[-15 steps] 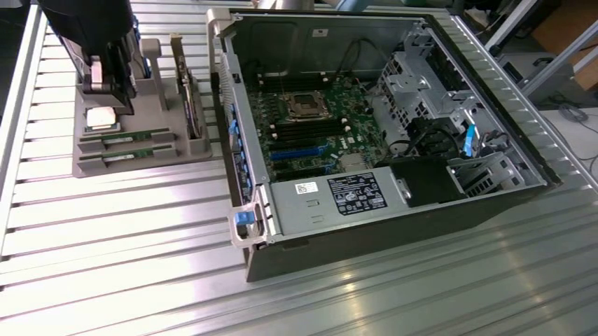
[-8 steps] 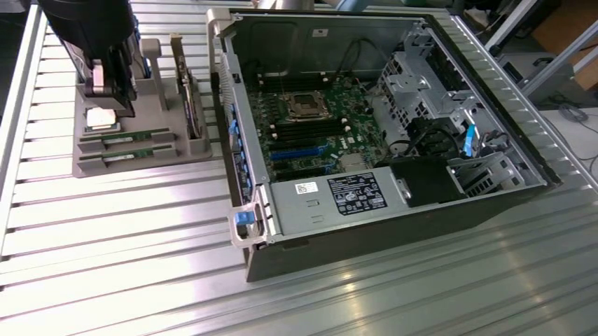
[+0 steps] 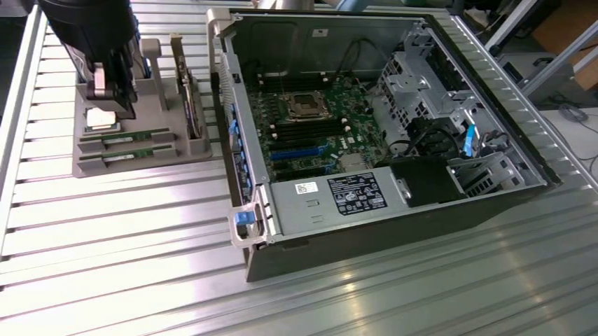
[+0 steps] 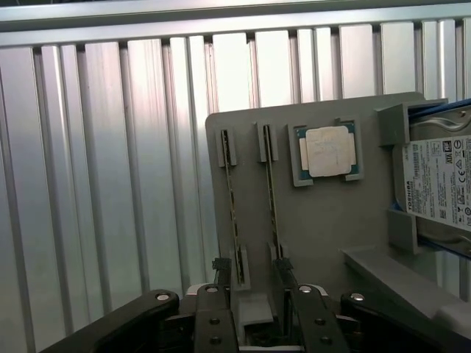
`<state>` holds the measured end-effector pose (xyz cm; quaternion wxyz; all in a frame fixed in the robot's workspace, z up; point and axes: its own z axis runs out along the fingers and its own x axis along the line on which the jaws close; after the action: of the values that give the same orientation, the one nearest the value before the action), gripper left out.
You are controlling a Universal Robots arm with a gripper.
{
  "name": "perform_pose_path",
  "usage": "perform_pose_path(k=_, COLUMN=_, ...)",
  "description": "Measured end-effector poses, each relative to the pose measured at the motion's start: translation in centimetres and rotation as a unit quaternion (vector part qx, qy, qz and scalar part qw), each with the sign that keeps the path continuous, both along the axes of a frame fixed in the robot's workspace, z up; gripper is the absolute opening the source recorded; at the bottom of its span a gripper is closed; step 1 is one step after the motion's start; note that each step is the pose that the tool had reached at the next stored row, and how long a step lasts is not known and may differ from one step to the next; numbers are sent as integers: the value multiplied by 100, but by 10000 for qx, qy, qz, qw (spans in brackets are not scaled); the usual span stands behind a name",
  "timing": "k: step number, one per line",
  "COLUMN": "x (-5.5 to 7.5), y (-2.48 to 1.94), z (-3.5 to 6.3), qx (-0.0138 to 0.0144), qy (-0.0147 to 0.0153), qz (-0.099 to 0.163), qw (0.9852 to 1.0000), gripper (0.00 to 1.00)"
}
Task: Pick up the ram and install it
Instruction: 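Pick up the ram and move it above insertion slot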
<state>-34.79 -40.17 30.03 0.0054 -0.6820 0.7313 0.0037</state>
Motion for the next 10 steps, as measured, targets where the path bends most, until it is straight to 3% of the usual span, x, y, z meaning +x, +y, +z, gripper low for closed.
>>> perform_pose_path(k=10, x=0, y=0, z=-65, qx=0, qy=0, qz=0, qw=10000, gripper=36)
